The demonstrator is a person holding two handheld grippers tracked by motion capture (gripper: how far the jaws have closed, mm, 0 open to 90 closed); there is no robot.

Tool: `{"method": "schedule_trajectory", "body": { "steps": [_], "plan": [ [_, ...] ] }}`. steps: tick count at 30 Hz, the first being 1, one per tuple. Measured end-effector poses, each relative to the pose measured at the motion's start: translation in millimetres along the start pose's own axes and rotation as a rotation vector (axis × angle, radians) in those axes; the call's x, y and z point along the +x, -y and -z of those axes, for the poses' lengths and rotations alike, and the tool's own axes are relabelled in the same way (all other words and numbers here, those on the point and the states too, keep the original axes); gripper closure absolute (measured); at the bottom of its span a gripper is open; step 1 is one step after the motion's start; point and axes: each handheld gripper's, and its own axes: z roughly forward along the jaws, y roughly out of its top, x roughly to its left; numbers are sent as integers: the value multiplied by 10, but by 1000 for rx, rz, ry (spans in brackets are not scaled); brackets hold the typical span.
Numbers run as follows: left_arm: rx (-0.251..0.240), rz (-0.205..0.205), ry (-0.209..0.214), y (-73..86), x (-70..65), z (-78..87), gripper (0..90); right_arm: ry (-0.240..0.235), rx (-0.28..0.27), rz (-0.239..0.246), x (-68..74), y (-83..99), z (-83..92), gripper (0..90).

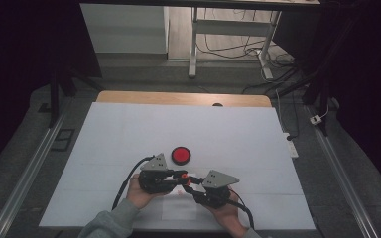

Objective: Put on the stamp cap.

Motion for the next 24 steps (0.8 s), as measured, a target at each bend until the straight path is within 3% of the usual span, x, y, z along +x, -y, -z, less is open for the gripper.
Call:
{"method": "schedule_trajectory", "body": {
  "steps": [24],
  "plan": [
    [-22, -3, 0, 17, -12, -2, 728, 19, 8, 14, 22, -38, 20, 647]
  ]
}}
